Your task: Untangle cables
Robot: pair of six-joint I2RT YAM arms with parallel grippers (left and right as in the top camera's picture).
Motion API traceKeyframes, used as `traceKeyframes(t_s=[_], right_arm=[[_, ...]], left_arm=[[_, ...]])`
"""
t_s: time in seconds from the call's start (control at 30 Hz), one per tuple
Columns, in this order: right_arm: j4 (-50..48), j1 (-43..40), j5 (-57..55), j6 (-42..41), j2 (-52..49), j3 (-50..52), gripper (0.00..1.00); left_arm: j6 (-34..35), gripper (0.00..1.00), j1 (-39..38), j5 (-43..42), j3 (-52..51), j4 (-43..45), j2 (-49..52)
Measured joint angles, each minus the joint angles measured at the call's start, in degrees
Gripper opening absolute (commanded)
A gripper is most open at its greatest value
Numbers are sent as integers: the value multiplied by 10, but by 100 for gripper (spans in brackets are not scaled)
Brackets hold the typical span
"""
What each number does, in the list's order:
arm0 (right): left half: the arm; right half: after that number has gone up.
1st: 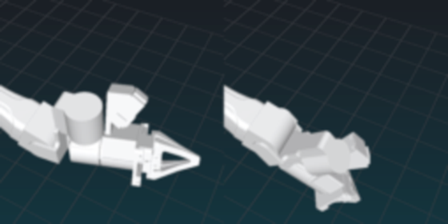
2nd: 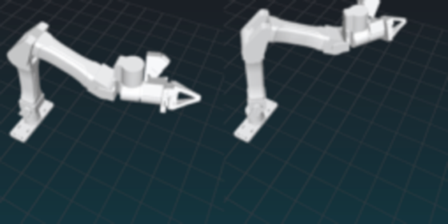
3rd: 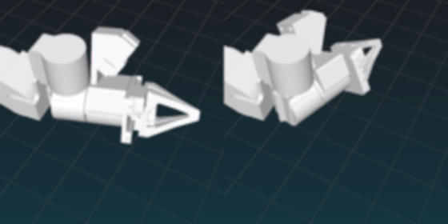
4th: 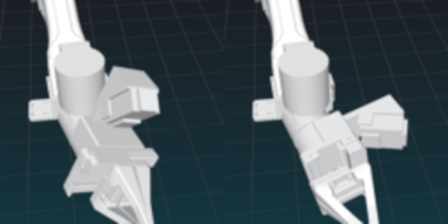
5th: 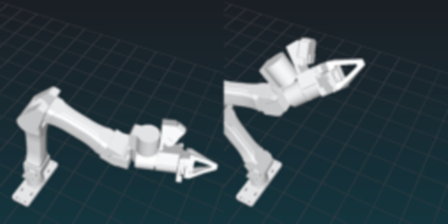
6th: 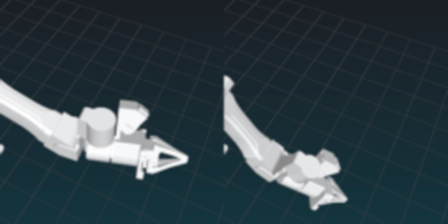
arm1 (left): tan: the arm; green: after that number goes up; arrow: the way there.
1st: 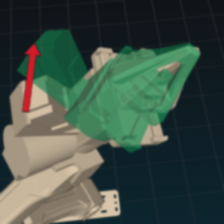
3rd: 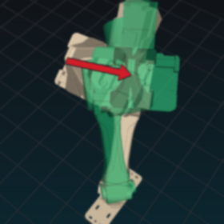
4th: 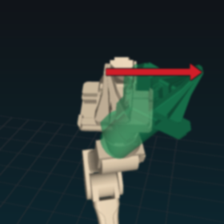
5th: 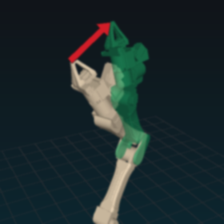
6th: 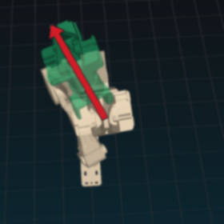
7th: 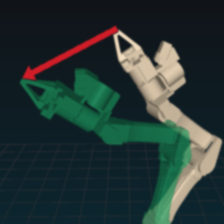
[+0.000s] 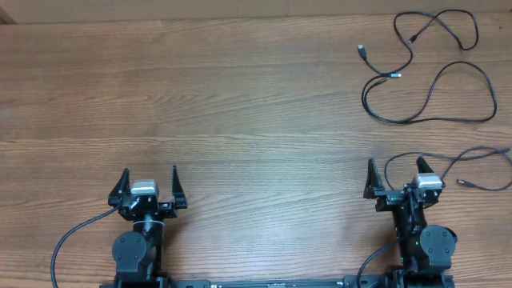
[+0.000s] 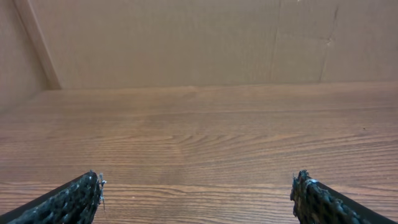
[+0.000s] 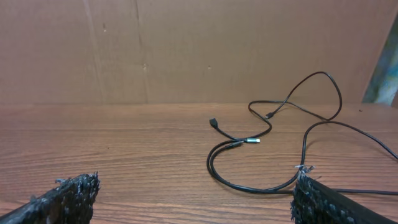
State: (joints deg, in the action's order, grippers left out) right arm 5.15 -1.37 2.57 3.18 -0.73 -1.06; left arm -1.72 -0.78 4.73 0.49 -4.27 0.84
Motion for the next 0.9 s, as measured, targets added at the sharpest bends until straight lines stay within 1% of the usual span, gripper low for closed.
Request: traceKeyframes(t_s=[0.3, 0.9], right_arm=[[0, 0, 0, 0, 0, 0, 100], [0, 0, 0, 0, 0, 0, 100]], left_arm=[[1, 99, 0, 0, 0, 0, 0], [35, 100, 0, 0, 0, 0, 0]])
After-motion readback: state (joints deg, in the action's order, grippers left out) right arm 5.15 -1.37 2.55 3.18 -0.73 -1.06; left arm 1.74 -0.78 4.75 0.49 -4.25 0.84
